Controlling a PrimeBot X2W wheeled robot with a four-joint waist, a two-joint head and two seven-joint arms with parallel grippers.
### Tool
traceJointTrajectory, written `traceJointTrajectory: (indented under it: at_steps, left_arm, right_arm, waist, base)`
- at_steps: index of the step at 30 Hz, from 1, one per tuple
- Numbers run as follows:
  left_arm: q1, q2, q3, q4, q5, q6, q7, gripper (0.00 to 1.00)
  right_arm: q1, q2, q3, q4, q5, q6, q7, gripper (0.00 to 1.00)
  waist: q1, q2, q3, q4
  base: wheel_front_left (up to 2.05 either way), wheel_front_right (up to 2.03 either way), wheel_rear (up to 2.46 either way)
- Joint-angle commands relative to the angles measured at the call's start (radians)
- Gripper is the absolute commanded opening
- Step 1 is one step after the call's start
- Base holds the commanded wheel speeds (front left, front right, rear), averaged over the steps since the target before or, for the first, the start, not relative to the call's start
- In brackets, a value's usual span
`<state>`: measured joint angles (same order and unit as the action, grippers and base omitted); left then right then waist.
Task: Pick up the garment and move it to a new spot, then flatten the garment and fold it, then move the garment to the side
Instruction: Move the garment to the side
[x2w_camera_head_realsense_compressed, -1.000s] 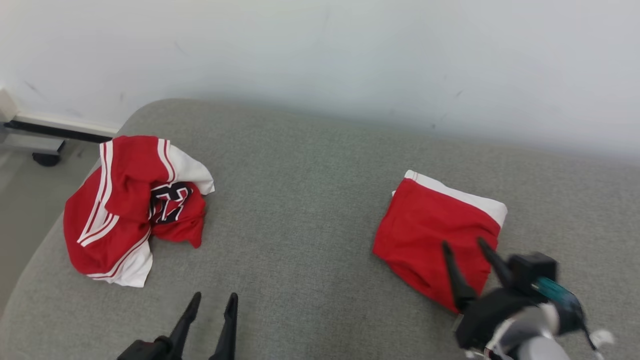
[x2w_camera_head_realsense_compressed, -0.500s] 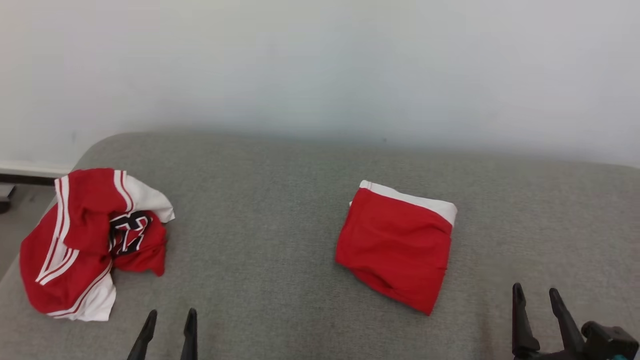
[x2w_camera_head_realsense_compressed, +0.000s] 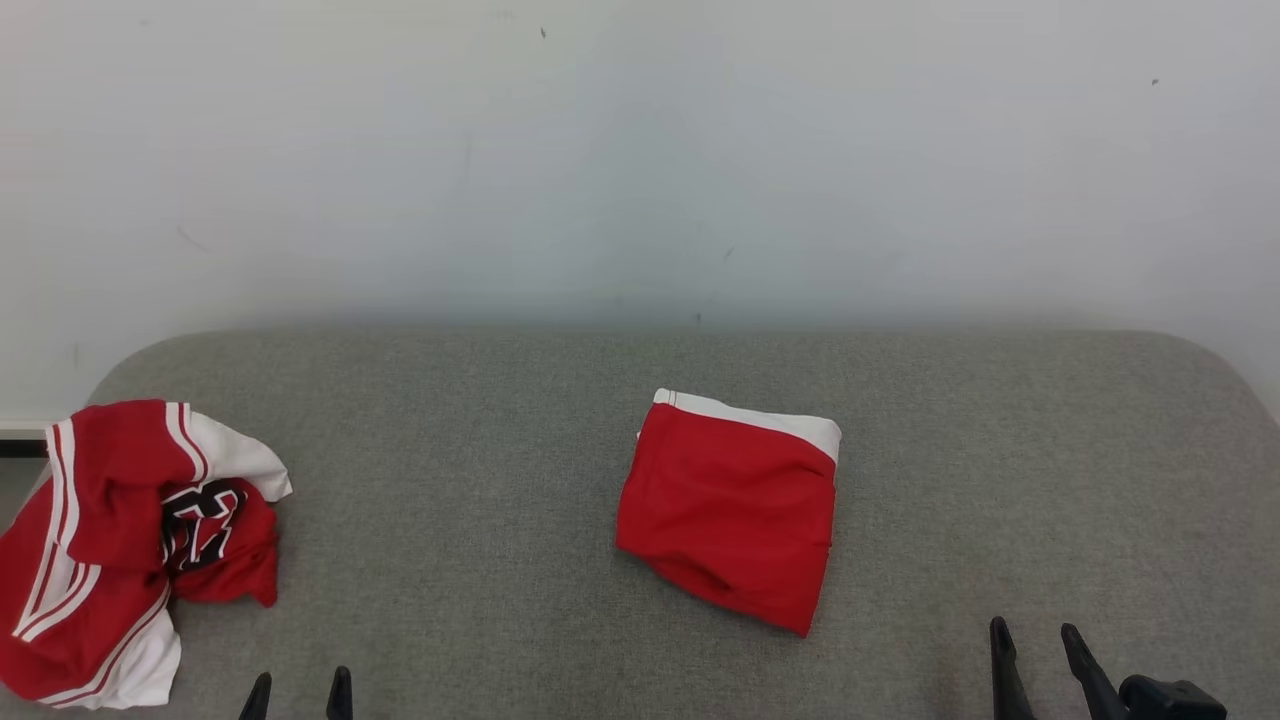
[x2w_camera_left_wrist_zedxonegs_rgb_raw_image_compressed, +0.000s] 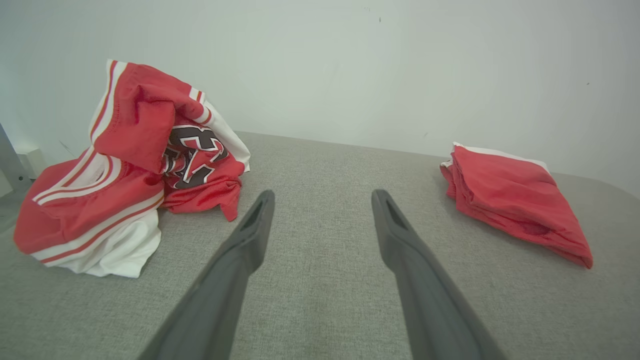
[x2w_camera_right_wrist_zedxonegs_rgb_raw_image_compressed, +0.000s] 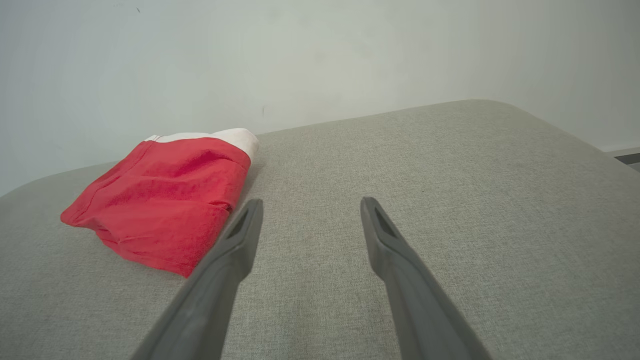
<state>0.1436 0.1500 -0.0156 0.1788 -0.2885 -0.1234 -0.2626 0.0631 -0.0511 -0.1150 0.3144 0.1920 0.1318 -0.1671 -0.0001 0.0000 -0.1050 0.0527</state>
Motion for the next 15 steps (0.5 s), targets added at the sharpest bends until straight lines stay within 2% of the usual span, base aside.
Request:
traceJointTrajectory:
  at_steps: [1, 15]
  left_arm:
    - [0.014, -0.002, 0.004, 0.0, 0.008, -0.003, -0.003, 1.0]
    - [0.015, -0.011, -0.024, 0.014, 0.012, -0.007, -0.003, 1.0]
  right_arm:
    - [-0.005, 0.001, 0.002, 0.003, 0.004, -0.002, 0.001, 1.0]
    - [-0.019, 0.001, 0.015, 0.017, 0.009, -0.002, 0.006, 1.0]
  waist:
    - [0.0001, 0.0, -0.002, -0.004]
    - [0.0001, 0.0, 0.004, -0.01]
  base:
    - [0.0, 0.0, 0.0]
    - [0.0, 0.0, 0.0]
